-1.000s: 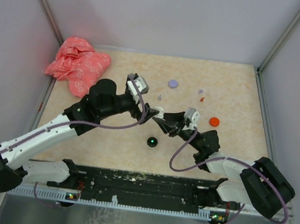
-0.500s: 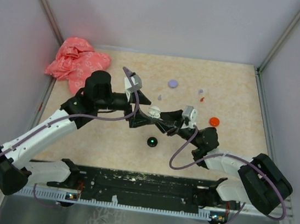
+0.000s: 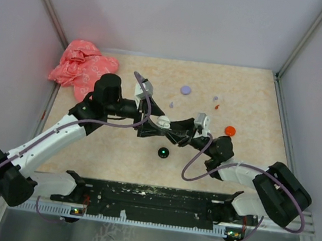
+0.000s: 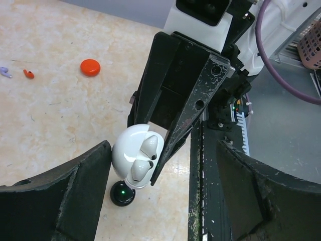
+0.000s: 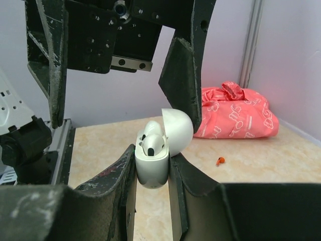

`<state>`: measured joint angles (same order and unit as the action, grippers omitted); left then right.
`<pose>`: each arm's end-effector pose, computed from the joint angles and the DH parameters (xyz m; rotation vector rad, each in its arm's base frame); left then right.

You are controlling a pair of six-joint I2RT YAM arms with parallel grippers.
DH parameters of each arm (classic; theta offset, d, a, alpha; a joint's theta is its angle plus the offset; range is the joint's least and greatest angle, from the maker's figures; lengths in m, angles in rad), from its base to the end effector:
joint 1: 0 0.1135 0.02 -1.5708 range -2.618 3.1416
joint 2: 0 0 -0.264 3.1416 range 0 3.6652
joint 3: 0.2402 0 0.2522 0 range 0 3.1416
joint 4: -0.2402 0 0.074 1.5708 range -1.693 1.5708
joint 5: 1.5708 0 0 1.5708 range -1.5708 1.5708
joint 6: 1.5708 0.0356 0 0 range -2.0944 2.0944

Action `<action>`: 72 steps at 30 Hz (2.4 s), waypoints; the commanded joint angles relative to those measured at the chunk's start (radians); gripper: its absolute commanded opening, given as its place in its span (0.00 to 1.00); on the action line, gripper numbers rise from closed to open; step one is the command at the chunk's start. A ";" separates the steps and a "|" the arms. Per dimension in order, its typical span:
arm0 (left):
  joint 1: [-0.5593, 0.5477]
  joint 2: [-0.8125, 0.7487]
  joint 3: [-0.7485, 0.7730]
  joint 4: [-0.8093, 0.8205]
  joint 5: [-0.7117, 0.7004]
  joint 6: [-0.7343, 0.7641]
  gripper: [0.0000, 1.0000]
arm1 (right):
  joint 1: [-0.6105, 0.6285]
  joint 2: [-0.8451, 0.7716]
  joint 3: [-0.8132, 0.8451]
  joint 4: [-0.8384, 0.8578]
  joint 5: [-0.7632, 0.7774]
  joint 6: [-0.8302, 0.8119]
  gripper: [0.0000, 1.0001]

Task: Insert the wireless bluetooth earbuds into the charging case
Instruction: Close the charging case, then place the earbud in the charging case.

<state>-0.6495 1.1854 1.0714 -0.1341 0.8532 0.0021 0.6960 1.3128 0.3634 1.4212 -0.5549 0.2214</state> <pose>0.1951 -0.1819 0.3660 1.1765 1.4979 -1.2183 0.1698 0.1663 0.2519 -0.7772 0.9758 1.1067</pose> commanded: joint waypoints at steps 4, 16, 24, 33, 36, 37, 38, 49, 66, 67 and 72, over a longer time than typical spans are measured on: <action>-0.006 -0.035 0.019 0.015 0.134 0.004 0.85 | -0.013 0.024 0.032 0.037 0.030 0.038 0.00; 0.019 -0.082 0.005 -0.044 -0.218 0.021 0.90 | -0.028 -0.031 0.020 -0.216 0.083 0.104 0.00; 0.020 -0.101 -0.050 -0.100 -0.812 0.032 0.92 | -0.119 -0.164 0.040 -0.831 0.169 0.195 0.00; 0.021 -0.125 -0.123 -0.087 -1.007 0.046 0.94 | -0.165 -0.171 0.090 -1.329 0.209 0.192 0.00; 0.022 -0.127 -0.126 -0.103 -1.037 0.061 0.94 | -0.165 -0.109 0.109 -1.354 0.168 0.207 0.00; 0.023 -0.127 -0.126 -0.107 -1.037 0.065 0.94 | -0.165 -0.088 0.113 -1.351 0.156 0.217 0.00; 0.024 -0.130 -0.128 -0.110 -1.038 0.064 0.94 | -0.165 -0.063 0.123 -1.346 0.147 0.226 0.00; 0.064 -0.157 -0.156 -0.092 -1.042 0.050 0.96 | -0.150 0.163 0.197 -1.251 0.120 0.312 0.11; 0.100 -0.179 -0.161 -0.099 -1.074 0.033 0.97 | -0.142 -0.002 0.319 -1.601 0.363 0.211 0.71; 0.100 -0.182 -0.160 -0.099 -1.074 0.033 0.97 | -0.143 -0.016 0.332 -1.608 0.384 0.195 0.74; 0.101 -0.190 -0.163 -0.098 -1.071 0.026 0.97 | -0.149 -0.089 0.372 -1.697 0.545 0.123 0.87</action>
<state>-0.5537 1.0191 0.9207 -0.2356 -0.2092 0.0410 0.5480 1.3048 0.6674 -0.1940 -0.1780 0.4202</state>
